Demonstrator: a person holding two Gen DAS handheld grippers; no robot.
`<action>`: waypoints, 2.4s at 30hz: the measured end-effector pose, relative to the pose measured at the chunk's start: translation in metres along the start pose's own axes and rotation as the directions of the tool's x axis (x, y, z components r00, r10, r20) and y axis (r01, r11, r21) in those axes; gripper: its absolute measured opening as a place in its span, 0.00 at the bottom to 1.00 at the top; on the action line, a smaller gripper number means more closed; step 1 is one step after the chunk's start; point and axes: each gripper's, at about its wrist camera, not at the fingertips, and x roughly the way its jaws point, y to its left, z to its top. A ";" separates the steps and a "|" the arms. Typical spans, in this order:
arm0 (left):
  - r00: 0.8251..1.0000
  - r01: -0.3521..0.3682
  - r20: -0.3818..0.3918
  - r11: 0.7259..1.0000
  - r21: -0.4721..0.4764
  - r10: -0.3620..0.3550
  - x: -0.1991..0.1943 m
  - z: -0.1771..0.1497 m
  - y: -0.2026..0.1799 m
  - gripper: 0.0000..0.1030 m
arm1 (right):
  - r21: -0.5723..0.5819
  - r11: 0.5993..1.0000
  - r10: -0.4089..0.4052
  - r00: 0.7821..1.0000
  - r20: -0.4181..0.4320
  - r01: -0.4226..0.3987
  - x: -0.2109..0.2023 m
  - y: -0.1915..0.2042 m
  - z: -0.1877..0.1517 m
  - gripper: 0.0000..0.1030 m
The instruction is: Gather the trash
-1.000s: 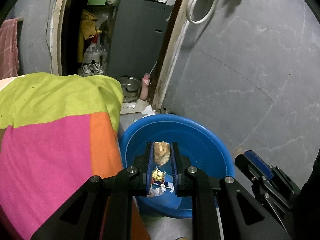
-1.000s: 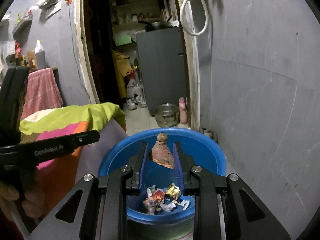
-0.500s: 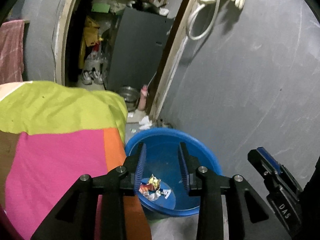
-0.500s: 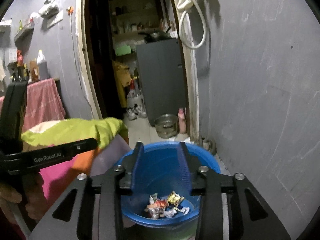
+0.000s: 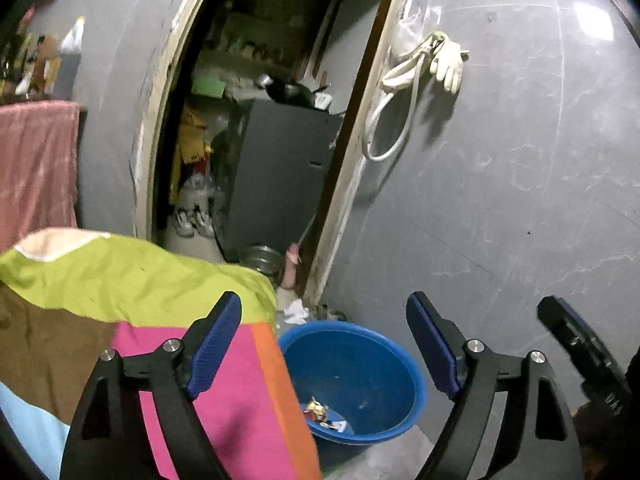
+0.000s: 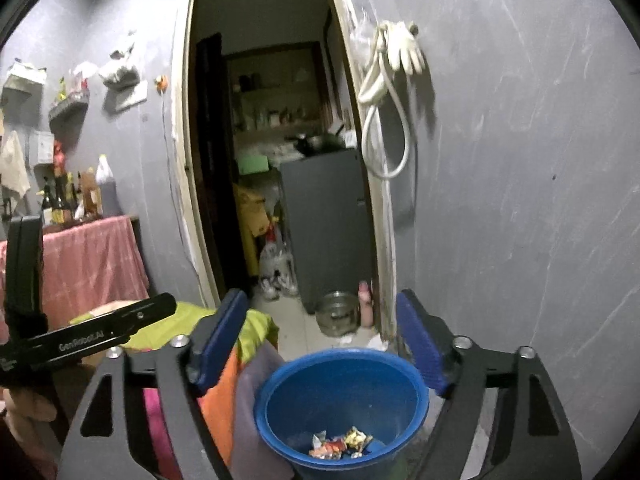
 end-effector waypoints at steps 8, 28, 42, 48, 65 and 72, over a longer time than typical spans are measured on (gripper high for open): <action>0.997 -0.005 0.075 0.999 0.033 0.003 -0.051 -0.002 -0.003 0.94 | -0.005 1.000 0.003 0.997 0.072 -0.003 -0.039 0.018 0.006 0.99; 0.989 -0.072 0.135 0.992 0.104 0.058 -0.138 -0.066 -0.006 0.98 | -0.045 0.998 -0.033 0.992 0.125 0.039 -0.120 0.052 -0.034 1.00; 0.985 -0.130 0.129 0.986 0.107 0.116 -0.161 -0.103 0.003 0.98 | -0.047 0.994 -0.091 0.989 0.118 0.097 -0.143 0.055 -0.063 1.00; 0.987 -0.135 0.105 0.983 0.123 0.122 -0.161 -0.124 0.001 0.98 | -0.039 0.992 -0.115 0.990 0.083 0.119 -0.142 0.053 -0.079 1.00; 0.973 -0.209 0.123 0.972 0.103 0.196 -0.166 -0.160 0.011 0.98 | -0.059 0.978 -0.198 0.978 0.066 0.202 -0.141 0.052 -0.109 1.00; 0.973 -0.215 0.104 0.972 0.091 0.205 -0.164 -0.161 0.018 0.98 | -0.062 0.978 -0.197 0.979 0.054 0.200 -0.136 0.052 -0.112 1.00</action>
